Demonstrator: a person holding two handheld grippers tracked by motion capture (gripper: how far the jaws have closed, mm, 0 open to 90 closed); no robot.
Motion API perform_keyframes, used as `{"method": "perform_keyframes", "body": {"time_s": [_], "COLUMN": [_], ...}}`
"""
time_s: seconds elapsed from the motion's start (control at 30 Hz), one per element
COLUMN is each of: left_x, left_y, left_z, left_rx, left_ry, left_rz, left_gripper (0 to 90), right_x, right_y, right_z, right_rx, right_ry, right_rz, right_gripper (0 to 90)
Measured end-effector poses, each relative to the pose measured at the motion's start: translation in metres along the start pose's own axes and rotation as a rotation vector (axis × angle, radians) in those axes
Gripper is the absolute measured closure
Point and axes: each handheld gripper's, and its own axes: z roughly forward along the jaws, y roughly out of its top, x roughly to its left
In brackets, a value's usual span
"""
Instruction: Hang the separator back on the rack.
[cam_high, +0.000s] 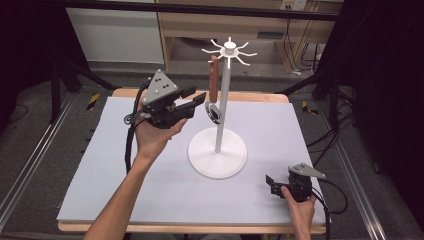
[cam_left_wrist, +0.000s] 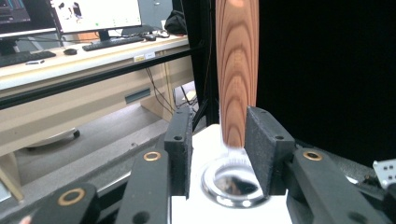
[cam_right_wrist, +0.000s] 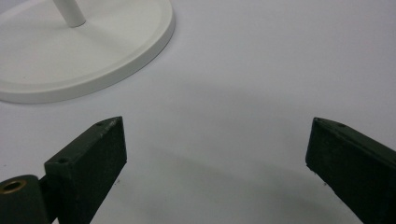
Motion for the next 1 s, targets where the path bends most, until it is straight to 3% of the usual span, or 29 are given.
{"method": "perform_keyframes", "body": {"time_s": [0.13,0.27,0.37,0.47,0.57,1.0], "left_x": [0.003,0.009,0.01,0.013,0.018,0.038], "left_y": [-0.012,-0.029,-0.046,-0.065,-0.084,-0.147], "left_z": [-0.009,-0.017,-0.024,-0.031,-0.038,-0.061], "left_rx": [0.003,-0.004,0.02,0.046,0.071,0.153], "left_ry": [-0.002,0.002,-0.003,0.021,0.04,0.118], "left_rz": [-0.01,0.021,-0.023,-0.032,-0.074,-0.153], "left_gripper": [60.3,59.3,58.6,57.9,57.5,51.3], "right_x": [0.0,0.0,0.001,0.001,0.001,0.002], "right_y": [0.0,0.0,0.0,0.0,0.0,-0.001], "right_z": [0.0,0.0,0.0,0.0,0.0,0.001], "right_rx": [0.0,-0.001,0.0,0.001,-0.001,0.005], "right_ry": [0.002,-0.001,0.002,0.005,0.004,0.005], "right_rz": [0.001,0.0,0.0,0.001,0.003,0.002], "right_gripper": [5.8,5.8,5.9,5.9,5.9,5.9]}}
